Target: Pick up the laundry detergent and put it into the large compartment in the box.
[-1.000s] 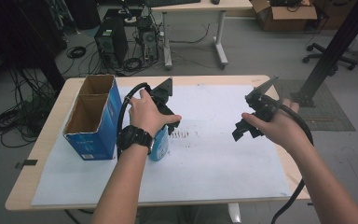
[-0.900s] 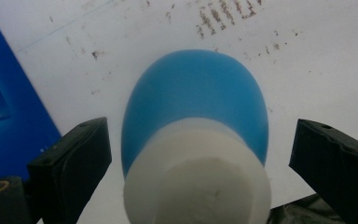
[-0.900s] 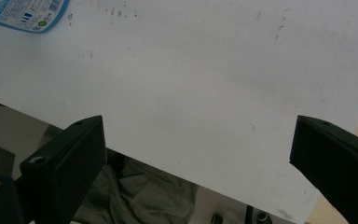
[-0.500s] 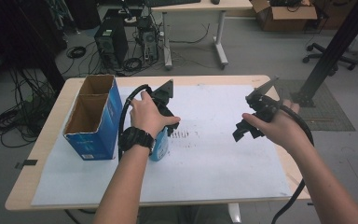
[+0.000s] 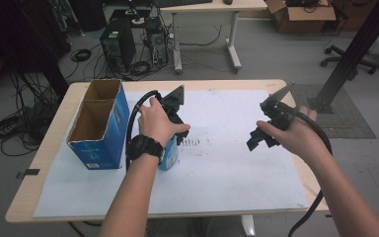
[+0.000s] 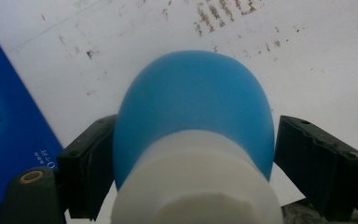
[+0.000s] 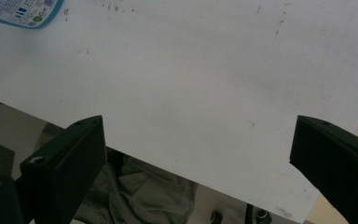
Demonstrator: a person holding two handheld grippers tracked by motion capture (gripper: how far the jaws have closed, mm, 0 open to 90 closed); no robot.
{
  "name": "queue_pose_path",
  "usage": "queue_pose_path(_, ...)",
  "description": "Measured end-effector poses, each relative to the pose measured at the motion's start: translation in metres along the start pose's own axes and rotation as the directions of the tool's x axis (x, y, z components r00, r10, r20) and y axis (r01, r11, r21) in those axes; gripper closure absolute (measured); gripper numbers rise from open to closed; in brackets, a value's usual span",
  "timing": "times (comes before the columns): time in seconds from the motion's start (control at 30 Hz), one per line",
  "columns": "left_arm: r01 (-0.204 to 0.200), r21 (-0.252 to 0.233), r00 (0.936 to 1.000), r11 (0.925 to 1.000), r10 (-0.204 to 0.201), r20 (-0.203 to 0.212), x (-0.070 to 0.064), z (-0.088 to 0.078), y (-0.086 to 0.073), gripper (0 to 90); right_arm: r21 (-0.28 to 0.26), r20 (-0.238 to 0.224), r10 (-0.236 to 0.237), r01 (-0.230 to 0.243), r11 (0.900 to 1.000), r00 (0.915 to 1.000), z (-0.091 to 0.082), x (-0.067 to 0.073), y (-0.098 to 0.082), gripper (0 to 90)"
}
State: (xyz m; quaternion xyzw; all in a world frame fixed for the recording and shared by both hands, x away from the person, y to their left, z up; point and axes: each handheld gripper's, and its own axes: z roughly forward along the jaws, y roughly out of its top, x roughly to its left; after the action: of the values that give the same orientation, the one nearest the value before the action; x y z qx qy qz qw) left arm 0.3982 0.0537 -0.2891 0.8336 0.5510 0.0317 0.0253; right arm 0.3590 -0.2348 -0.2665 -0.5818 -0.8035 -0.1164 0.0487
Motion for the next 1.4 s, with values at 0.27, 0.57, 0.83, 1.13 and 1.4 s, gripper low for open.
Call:
queue_pose_path(0.27,-0.002,0.008,1.0,1.0,0.002,0.0,-0.0002,0.0017,0.0009,20.0,0.003,0.001,0.0,0.0,1.0,1.0,0.0001,-0.0001,0.0001,3.8)
queue_pose_path(0.57,0.001,0.006,1.0,1.0,0.0,-0.001,0.0007,0.0026,0.0014,24.2,0.006,0.002,0.002,-0.002,1.0,1.0,0.001,0.0003,0.0001,3.8)
queue_pose_path(0.83,0.0,0.01,1.0,0.9999,0.0,-0.002,0.0019,0.0043,0.0013,26.0,0.008,0.001,0.002,-0.002,1.0,1.0,0.0015,0.0,0.0003,3.8)
queue_pose_path(1.13,-0.002,0.015,1.0,0.9999,0.002,0.004,0.0029,0.0053,0.0016,27.7,0.01,0.001,0.0,0.0,1.0,1.0,0.0023,0.0003,0.0006,3.8)
queue_pose_path(1.4,-0.001,0.017,1.0,0.9999,0.001,0.005,0.0037,0.006,0.0018,29.4,0.012,0.002,0.003,-0.003,1.0,1.0,0.0027,0.0002,0.0006,3.8)
